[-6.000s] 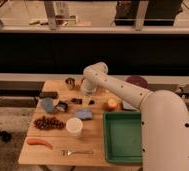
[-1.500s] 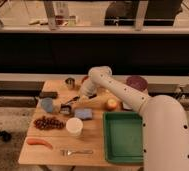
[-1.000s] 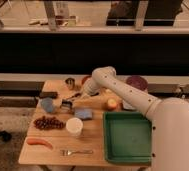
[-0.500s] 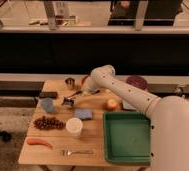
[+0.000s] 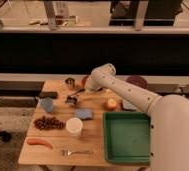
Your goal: Wipe table surface with brush
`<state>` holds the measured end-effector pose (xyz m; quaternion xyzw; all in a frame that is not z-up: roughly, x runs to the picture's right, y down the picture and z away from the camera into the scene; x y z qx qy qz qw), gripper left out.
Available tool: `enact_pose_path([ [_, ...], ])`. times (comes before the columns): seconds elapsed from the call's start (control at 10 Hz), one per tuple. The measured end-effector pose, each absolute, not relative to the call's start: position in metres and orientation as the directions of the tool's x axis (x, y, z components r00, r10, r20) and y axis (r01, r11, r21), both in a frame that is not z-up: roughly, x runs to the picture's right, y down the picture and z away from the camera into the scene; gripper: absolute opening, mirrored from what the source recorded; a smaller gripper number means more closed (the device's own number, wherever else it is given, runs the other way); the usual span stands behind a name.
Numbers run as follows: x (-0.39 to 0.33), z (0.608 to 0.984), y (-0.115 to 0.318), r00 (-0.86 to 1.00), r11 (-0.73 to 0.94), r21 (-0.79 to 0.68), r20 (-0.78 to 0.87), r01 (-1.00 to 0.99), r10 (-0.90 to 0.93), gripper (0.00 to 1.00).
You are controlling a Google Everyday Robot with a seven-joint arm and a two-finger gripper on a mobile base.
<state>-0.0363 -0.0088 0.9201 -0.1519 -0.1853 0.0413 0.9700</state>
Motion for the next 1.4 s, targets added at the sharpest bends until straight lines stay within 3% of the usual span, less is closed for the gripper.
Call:
enact_pose_path([
  [0.7, -0.004, 0.928, -0.025, 0.959, 0.968, -0.245, 0.259, -0.051, 0.116, 0.05],
  [1.4, -0.035, 0.949, -0.035, 0.965, 0.975, -0.220, 0.256, 0.000, 0.058, 0.05],
])
